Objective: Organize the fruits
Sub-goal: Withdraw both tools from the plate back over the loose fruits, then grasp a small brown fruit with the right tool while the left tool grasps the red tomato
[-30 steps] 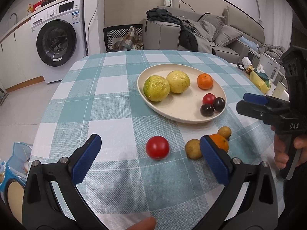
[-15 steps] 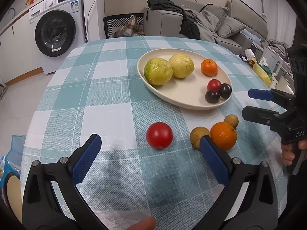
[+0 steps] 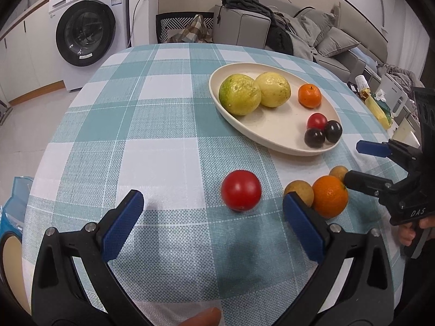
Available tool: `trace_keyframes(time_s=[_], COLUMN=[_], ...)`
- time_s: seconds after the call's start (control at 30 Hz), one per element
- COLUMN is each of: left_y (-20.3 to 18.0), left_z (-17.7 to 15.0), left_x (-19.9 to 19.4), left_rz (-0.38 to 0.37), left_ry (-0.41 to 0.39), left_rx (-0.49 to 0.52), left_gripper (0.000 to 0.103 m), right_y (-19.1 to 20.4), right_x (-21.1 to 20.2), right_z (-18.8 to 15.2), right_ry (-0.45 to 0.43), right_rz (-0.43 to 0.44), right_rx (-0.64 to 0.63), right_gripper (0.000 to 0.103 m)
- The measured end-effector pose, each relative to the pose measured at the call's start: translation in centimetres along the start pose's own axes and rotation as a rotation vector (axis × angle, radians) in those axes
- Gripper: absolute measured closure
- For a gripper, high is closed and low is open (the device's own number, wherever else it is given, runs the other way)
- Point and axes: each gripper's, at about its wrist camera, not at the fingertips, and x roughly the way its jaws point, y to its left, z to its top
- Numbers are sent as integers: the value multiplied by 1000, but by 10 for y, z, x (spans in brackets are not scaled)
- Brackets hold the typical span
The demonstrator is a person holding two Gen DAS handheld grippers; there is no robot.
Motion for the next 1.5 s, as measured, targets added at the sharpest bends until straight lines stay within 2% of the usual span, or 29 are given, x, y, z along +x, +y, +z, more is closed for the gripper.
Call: trace_keyframes(time_s=[0.2,0.53,0.7,0.83,0.97,1.03,1.13,1.3,1.4,1.47,1.5], left_y=[0,3,1,0,-2,-3,-4,-6,-8,-9,-10], left_z=[0,2,2,2,3,3,2,2,3,4,4], left_x=[2,7,8,10,11,11,11,10,10,9,9], left_rz=[-2,-9,-14,-20,-21,-23,-27,-46,-51,-59,-69], left_ry=[10,19,24,31,37,37,35,30,26,22,21], left_rx=[0,-19,-9,-5,3,8,12,28,39,45,48], left_gripper=[1,1,2,5,8,10,16,26,38,56,60], right_y=[3,9,12,19,26,27,25,23,21,18,17], right_x=[6,8,7,6,7,7,6,5,2,-2,-3], right_z=[-2,-3,-4,-6,-8,-8,-8,-7,-6,-5,-4], right_ry=[26,33,34,35,34,33,32,27,9,-12,-18], right_rz=[-2,27,27,18,21,26,33,50,54,56,58], right_rx=[-15,-39,-52,-94,-134,-138,-134,-120,-107,-92,-83], right_gripper=[12,41,49,60,65,71,78,78,78,78,78])
